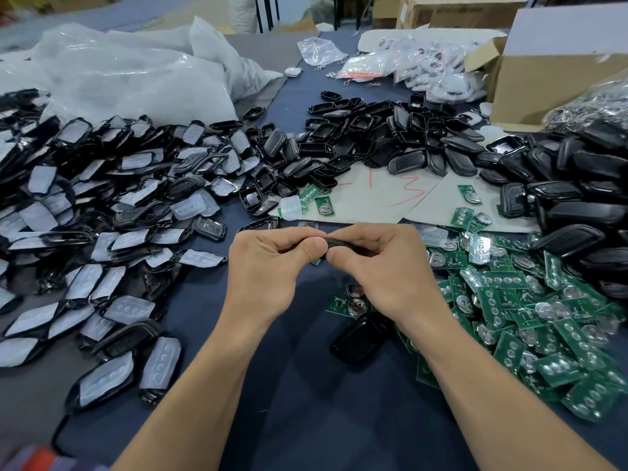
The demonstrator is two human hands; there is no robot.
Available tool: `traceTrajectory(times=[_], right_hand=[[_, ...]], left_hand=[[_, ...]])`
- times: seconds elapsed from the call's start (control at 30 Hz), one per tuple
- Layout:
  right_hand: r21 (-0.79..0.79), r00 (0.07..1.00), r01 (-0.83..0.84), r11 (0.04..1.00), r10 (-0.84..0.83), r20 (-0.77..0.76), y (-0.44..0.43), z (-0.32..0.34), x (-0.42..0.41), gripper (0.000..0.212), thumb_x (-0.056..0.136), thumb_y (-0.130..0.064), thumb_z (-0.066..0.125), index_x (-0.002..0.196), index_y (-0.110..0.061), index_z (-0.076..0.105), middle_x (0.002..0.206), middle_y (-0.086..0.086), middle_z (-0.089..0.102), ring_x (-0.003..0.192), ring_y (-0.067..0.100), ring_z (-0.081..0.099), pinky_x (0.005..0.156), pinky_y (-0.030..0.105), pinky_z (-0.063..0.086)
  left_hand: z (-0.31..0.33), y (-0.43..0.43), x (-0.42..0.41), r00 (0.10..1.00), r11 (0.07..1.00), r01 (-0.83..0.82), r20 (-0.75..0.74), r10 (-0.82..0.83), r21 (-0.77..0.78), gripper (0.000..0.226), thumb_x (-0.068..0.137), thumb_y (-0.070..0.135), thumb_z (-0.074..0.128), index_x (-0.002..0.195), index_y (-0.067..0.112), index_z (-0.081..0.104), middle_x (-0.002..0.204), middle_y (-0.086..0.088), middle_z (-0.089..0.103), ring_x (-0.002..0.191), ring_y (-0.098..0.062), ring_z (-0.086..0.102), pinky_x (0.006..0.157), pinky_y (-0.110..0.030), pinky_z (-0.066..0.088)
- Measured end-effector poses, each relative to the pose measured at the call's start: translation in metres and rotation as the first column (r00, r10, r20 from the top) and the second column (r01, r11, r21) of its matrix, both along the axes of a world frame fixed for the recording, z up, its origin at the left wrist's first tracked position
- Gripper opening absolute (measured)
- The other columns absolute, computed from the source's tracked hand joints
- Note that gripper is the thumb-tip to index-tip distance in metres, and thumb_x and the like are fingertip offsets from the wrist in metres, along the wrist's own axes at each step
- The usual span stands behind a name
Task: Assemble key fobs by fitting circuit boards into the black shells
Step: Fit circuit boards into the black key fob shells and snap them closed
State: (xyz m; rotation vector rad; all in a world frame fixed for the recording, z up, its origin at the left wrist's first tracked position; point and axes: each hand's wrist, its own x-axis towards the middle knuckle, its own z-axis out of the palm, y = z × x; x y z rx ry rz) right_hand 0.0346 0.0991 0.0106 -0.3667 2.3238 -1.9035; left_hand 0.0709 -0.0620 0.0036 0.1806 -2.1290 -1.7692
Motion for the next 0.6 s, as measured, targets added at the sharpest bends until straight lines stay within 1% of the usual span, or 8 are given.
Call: traceTrajectory(times=[0.07, 0.13, 0.2, 0.27, 0.3, 0.37, 0.5, 0.6], right_hand=[[-0.008, 1.000, 0.013, 1.000, -0.013, 0.007, 0.000, 0.001, 0.000, 0.022, 0.082, -0.007, 0.081, 0.086, -0.028, 0.084, 0.081, -0.010, 0.080, 0.083, 0.013, 0.077, 0.081, 0.044, 0.062], [-0.067, 1.000, 0.020, 0.998, -0.019, 0.020, -0.001, 0.003, 0.002, 0.026, 0.083, -0.002, 0.080, 0.084, -0.027, 0.083, 0.080, -0.004, 0.080, 0.079, 0.017, 0.076, 0.078, 0.042, 0.063], [-0.259, 0.989, 0.058, 0.964, -0.020, 0.146, -0.004, 0.004, 0.004, 0.025, 0.086, 0.002, 0.076, 0.083, -0.022, 0.083, 0.080, 0.002, 0.080, 0.073, 0.019, 0.072, 0.072, 0.036, 0.060], [-0.470, 0.941, 0.139, 0.872, 0.032, 0.338, -0.006, 0.006, 0.005, 0.019, 0.090, 0.001, 0.071, 0.082, -0.013, 0.081, 0.078, 0.008, 0.077, 0.071, 0.021, 0.070, 0.069, 0.029, 0.061], [-0.521, 0.915, 0.170, 0.836, 0.063, 0.399, -0.007, 0.007, 0.005, 0.017, 0.092, 0.000, 0.069, 0.082, -0.009, 0.080, 0.078, 0.010, 0.077, 0.071, 0.021, 0.072, 0.068, 0.028, 0.062], [-0.544, 0.889, 0.179, 0.820, 0.102, 0.446, -0.009, 0.007, 0.008, 0.016, 0.093, -0.003, 0.069, 0.081, -0.005, 0.078, 0.079, 0.012, 0.077, 0.072, 0.021, 0.075, 0.069, 0.028, 0.063], [-0.468, 0.903, 0.102, 0.878, 0.116, 0.415, -0.011, 0.006, 0.009, 0.017, 0.089, -0.003, 0.074, 0.077, -0.012, 0.081, 0.085, 0.016, 0.078, 0.080, 0.026, 0.076, 0.073, 0.031, 0.064], [-0.395, 0.913, 0.048, 0.918, 0.120, 0.390, -0.011, 0.005, 0.008, 0.008, 0.085, 0.000, 0.078, 0.083, -0.007, 0.081, 0.089, 0.019, 0.078, 0.077, 0.025, 0.074, 0.071, 0.028, 0.063]], left_hand=[[-0.001, 0.002, 0.001, 1.000, 1.000, 0.003, -0.002, -0.003, -0.026, 0.015, 0.085, 0.001, 0.081, 0.091, 0.015, 0.084, 0.084, 0.002, 0.081, 0.086, -0.021, 0.078, 0.080, -0.030, 0.062], [-0.001, 0.002, -0.001, 1.000, 1.000, 0.014, -0.005, -0.014, -0.004, 0.014, 0.087, 0.003, 0.080, 0.094, 0.014, 0.084, 0.086, 0.001, 0.081, 0.087, -0.020, 0.078, 0.079, -0.030, 0.061], [0.000, 0.003, -0.003, 0.997, 0.993, 0.072, 0.006, -0.073, 0.098, 0.013, 0.092, 0.008, 0.075, 0.101, 0.014, 0.082, 0.092, 0.000, 0.081, 0.091, -0.015, 0.077, 0.081, -0.026, 0.058], [0.001, 0.005, -0.004, 0.987, 0.975, 0.159, 0.008, -0.163, 0.157, 0.018, 0.095, 0.017, 0.069, 0.109, 0.014, 0.080, 0.098, -0.002, 0.081, 0.095, -0.013, 0.074, 0.084, -0.025, 0.056], [0.001, 0.007, -0.004, 0.982, 0.970, 0.183, 0.006, -0.187, 0.162, 0.021, 0.095, 0.021, 0.067, 0.111, 0.013, 0.079, 0.100, -0.002, 0.080, 0.096, -0.013, 0.073, 0.085, -0.026, 0.056], [-0.001, 0.010, -0.003, 0.983, 0.963, 0.177, 0.007, -0.182, 0.203, 0.024, 0.095, 0.025, 0.065, 0.111, 0.014, 0.079, 0.105, -0.003, 0.080, 0.102, -0.015, 0.073, 0.088, -0.029, 0.058], [-0.004, 0.012, -0.005, 0.988, 0.925, 0.128, 0.036, -0.150, 0.358, 0.027, 0.096, 0.029, 0.060, 0.104, 0.014, 0.081, 0.115, -0.009, 0.078, 0.112, -0.028, 0.072, 0.099, -0.049, 0.057], [-0.001, 0.014, -0.003, 0.989, 0.923, 0.106, 0.057, -0.136, 0.371, 0.033, 0.100, 0.033, 0.055, 0.099, 0.015, 0.083, 0.110, -0.012, 0.079, 0.107, -0.030, 0.074, 0.091, -0.044, 0.061]])
